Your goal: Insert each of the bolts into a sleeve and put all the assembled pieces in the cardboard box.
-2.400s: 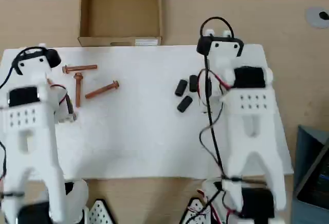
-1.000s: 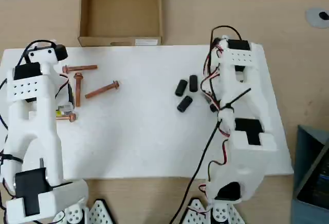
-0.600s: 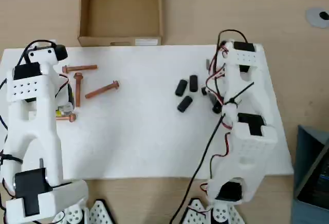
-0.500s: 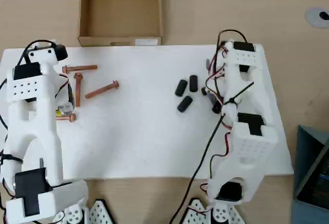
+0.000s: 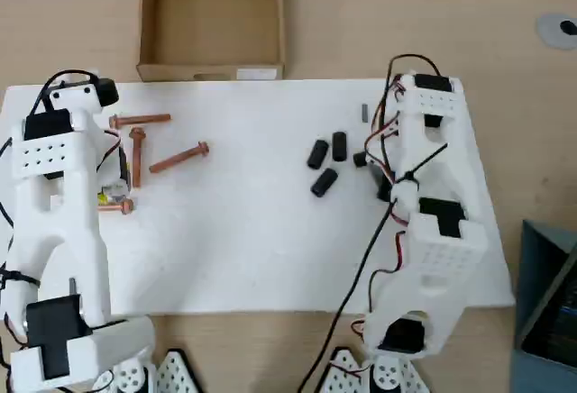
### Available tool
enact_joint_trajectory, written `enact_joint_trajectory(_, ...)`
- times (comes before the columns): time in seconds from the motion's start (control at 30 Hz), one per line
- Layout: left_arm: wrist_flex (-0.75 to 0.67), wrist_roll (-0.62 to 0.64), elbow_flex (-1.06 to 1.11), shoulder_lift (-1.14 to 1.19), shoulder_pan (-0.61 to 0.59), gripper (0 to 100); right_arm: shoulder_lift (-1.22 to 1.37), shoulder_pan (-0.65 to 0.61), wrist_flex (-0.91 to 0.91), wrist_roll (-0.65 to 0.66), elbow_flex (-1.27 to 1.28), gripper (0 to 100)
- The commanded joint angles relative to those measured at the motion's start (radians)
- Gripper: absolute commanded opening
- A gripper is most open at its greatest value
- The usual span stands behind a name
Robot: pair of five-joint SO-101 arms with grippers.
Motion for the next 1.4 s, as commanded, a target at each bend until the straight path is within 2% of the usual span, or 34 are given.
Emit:
enact_joint_trajectory(0.0, -0.011, -0.003, -0.046, -0.008, 0.0, 5, -0.013, -0.039, 0.048, -0.002, -0.025, 1.0)
enact_joint_trajectory(0.3, -0.011, 0.0, -0.046, -0.012, 0.0, 5, -0.285, -0.082, 0.232, 0.037, -0.185, 1.0)
enact_joint_trajectory(0.53, 0.041, 0.003, -0.1, -0.012, 0.0, 5, -0.519, -0.114, 0.258, 0.1, -0.133, 1.0)
enact_joint_trajectory(0.83, 0.127, 0.005, -0.149, -0.012, 0.0, 5, -0.998, -0.114, 0.247, 0.193, 0.189, 1.0)
enact_joint_trajectory(1.03, 0.169, 0.052, -0.163, -0.027, 0.0, 1, -1.303, -0.113, 0.146, 0.209, 0.493, 0.9)
enact_joint_trajectory(1.27, 0.253, 0.074, -0.33, -0.077, 0.0, 1, -1.503, -0.11, 0.051, 0.206, 0.774, 0.9)
enact_joint_trajectory(1.37, 0.288, 0.017, -0.399, -0.05, 0.0, 1, -1.544, -0.11, 0.038, 0.204, 0.803, 0.9)
